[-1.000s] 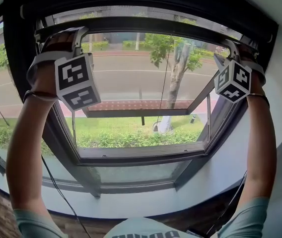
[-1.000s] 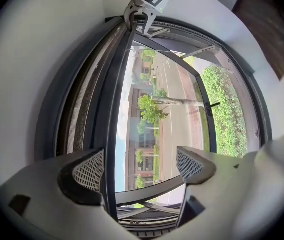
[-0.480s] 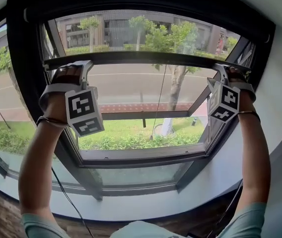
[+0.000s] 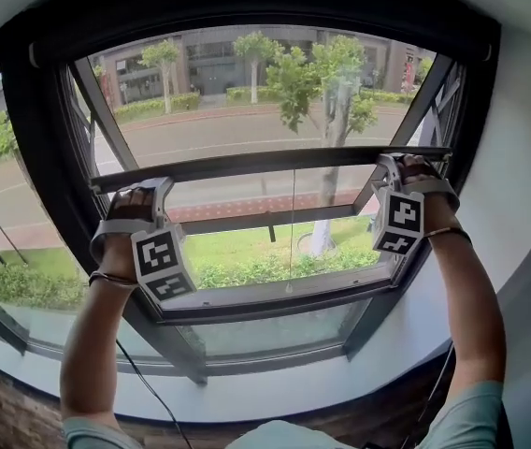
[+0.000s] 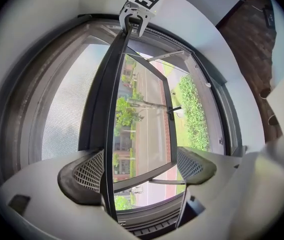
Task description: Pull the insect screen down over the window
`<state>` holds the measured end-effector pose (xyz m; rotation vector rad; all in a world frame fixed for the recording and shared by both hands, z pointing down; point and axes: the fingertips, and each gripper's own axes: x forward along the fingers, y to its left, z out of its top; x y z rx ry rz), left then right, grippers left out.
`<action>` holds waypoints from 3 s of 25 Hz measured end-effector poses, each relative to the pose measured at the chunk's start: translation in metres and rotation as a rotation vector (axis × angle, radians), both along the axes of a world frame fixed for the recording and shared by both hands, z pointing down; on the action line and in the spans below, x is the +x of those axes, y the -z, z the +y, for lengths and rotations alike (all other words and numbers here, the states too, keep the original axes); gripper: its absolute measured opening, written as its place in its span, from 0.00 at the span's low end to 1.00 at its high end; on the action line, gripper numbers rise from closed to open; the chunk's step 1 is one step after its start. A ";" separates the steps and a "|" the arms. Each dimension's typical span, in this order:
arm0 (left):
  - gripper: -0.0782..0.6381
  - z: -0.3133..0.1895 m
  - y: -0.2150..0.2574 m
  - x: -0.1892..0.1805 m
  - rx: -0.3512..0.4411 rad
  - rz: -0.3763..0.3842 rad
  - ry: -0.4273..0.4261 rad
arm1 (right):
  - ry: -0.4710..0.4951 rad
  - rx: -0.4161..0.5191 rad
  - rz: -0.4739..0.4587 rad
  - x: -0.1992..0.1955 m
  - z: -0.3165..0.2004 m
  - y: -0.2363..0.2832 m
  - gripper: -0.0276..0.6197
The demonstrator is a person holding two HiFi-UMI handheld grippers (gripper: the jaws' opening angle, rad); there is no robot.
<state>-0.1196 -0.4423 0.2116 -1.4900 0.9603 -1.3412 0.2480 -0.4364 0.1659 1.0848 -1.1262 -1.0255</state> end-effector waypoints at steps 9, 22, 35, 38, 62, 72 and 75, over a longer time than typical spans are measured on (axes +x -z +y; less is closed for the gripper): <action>0.73 0.011 -0.066 0.002 -0.139 -0.015 0.011 | 0.012 -0.123 0.026 0.004 0.006 -0.066 0.32; 0.73 0.029 -0.119 0.009 -0.203 -0.029 0.006 | -0.015 -0.213 0.061 0.010 0.025 -0.120 0.32; 0.73 0.024 -0.227 -0.002 -0.344 -0.033 -0.005 | -0.040 -0.350 0.139 0.002 0.013 -0.225 0.32; 0.73 0.010 -0.224 -0.012 -0.306 -0.036 0.031 | -0.017 -0.326 0.134 -0.012 -0.007 -0.220 0.32; 0.73 0.035 -0.355 0.008 -0.507 -0.056 0.070 | -0.078 -0.491 0.109 0.010 0.014 -0.365 0.32; 0.73 0.027 -0.378 0.005 -0.436 -0.071 0.114 | -0.098 -0.389 0.073 0.009 0.009 -0.388 0.32; 0.73 0.030 -0.393 0.005 -0.454 -0.082 0.131 | -0.101 -0.417 0.072 0.009 0.013 -0.403 0.32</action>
